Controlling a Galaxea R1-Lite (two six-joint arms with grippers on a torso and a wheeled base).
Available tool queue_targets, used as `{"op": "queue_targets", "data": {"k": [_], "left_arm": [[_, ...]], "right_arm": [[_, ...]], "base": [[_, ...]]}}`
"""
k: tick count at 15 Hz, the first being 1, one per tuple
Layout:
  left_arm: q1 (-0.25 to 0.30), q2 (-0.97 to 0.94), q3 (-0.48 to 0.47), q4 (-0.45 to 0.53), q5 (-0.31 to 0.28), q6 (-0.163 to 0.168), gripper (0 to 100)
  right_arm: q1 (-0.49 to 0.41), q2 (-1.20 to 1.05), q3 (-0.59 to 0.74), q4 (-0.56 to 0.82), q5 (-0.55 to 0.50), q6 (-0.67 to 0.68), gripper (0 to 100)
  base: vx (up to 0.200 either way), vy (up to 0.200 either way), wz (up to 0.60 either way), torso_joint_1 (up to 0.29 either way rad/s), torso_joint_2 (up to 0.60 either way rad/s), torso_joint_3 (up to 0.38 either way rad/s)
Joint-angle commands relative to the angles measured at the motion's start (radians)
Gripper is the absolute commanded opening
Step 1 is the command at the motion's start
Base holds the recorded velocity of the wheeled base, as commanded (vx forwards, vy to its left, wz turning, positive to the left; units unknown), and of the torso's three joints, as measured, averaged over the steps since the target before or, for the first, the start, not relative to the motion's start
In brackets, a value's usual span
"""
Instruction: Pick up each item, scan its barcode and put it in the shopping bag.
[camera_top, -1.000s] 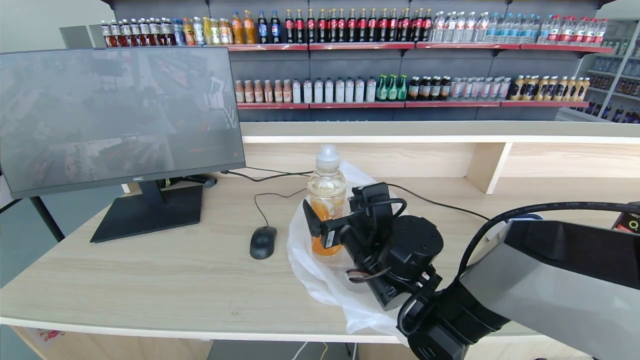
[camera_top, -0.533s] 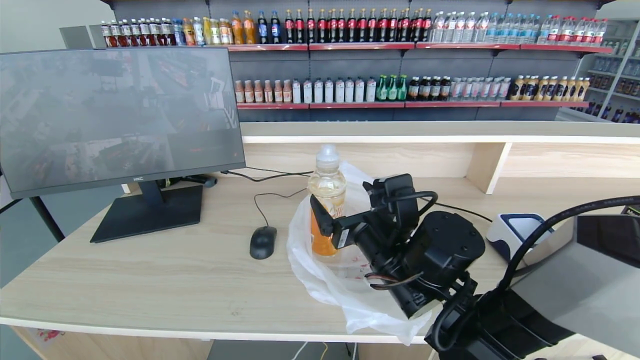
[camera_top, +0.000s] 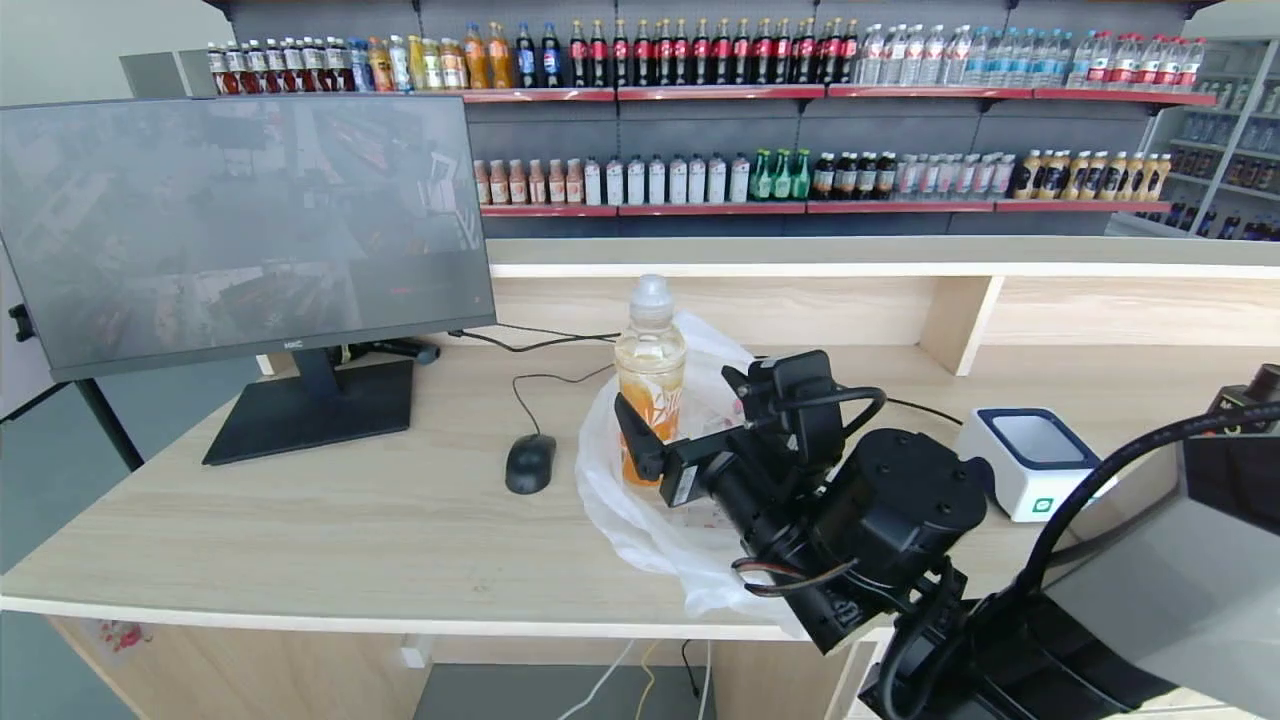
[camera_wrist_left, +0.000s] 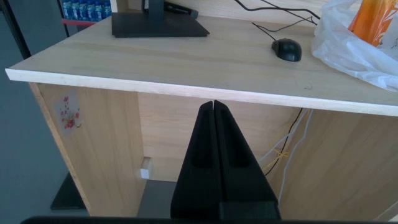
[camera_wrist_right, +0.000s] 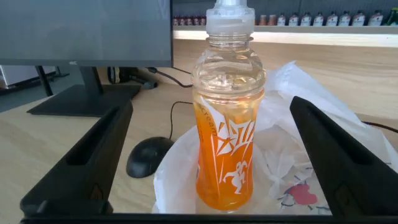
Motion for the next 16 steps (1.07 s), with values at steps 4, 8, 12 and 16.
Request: {"op": "queue_targets", "data": {"k": [4,8,12,16], "left_arm": [[0.000,0.000,0.000,0.000,0.000,-0.001,0],[0.000,0.000,0.000,0.000,0.000,-0.003,0],[0.000,0.000,0.000,0.000,0.000,-0.001,0],[0.002,0.000,0.000,0.000,0.000,-0.003,0]], "right_arm": [[-0.003,-0.046,0.051,0.001,-0.004,0.002,100],[-0.003,-0.064,0.067,0.001,-0.008,0.005,100],[-0.016,-0.104,0.106,0.001,-0.007,0.007,100],[-0.026,-0.118,0.120,0.001,-0.008,0.007,100]], "base": [[0.000,0.000,0.00,0.000,0.00,0.000],[0.000,-0.200,0.00,0.009,0.00,0.004],[0.000,-0.200,0.00,0.005,0.01,0.004],[0.000,-0.200,0.00,0.002,0.00,0.001]]}}
